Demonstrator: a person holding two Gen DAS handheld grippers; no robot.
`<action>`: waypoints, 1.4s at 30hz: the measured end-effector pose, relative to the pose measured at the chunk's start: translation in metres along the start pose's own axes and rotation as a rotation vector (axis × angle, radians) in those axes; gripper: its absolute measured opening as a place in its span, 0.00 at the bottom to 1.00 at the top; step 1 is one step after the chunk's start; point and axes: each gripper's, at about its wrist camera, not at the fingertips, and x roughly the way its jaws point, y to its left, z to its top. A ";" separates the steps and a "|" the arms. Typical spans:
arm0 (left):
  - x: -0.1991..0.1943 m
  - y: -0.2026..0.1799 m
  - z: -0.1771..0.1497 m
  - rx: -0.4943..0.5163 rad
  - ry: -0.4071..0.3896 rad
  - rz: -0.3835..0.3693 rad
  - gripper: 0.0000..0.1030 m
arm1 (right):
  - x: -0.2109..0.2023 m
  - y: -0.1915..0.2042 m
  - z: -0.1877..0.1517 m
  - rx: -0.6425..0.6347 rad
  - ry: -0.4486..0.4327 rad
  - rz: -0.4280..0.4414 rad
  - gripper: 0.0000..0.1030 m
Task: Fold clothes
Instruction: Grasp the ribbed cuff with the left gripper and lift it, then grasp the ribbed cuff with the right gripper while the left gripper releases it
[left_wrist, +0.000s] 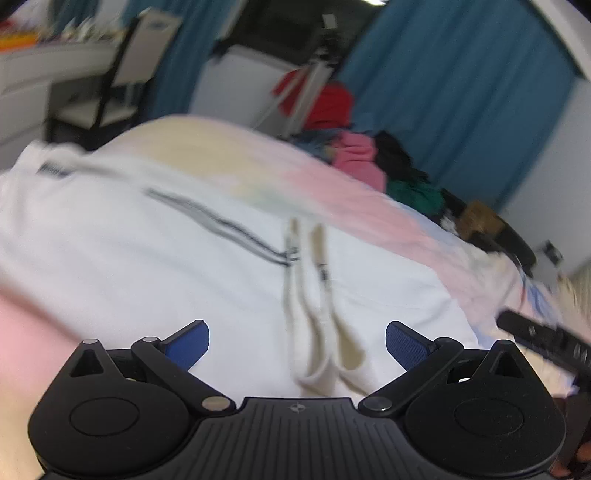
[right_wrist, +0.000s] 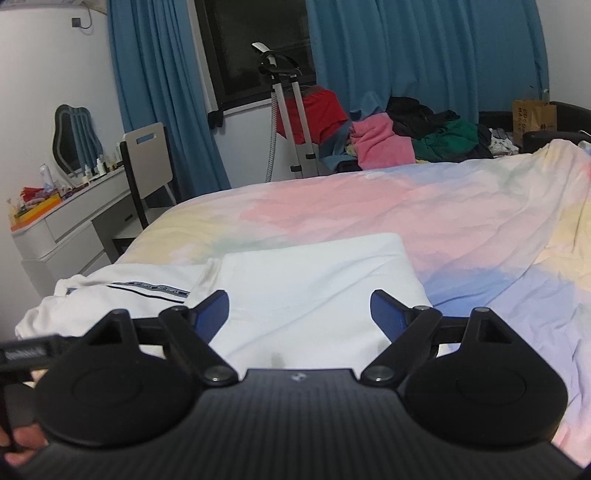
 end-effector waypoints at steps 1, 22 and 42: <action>-0.003 0.009 0.003 -0.052 0.003 0.004 1.00 | 0.000 -0.001 0.000 0.005 0.001 0.000 0.83; 0.020 0.195 0.057 -0.789 -0.112 0.272 0.66 | 0.030 -0.002 -0.022 0.051 0.162 -0.011 0.83; 0.001 0.073 0.102 -0.189 -0.518 0.398 0.19 | 0.079 0.056 -0.042 -0.179 0.340 0.120 0.82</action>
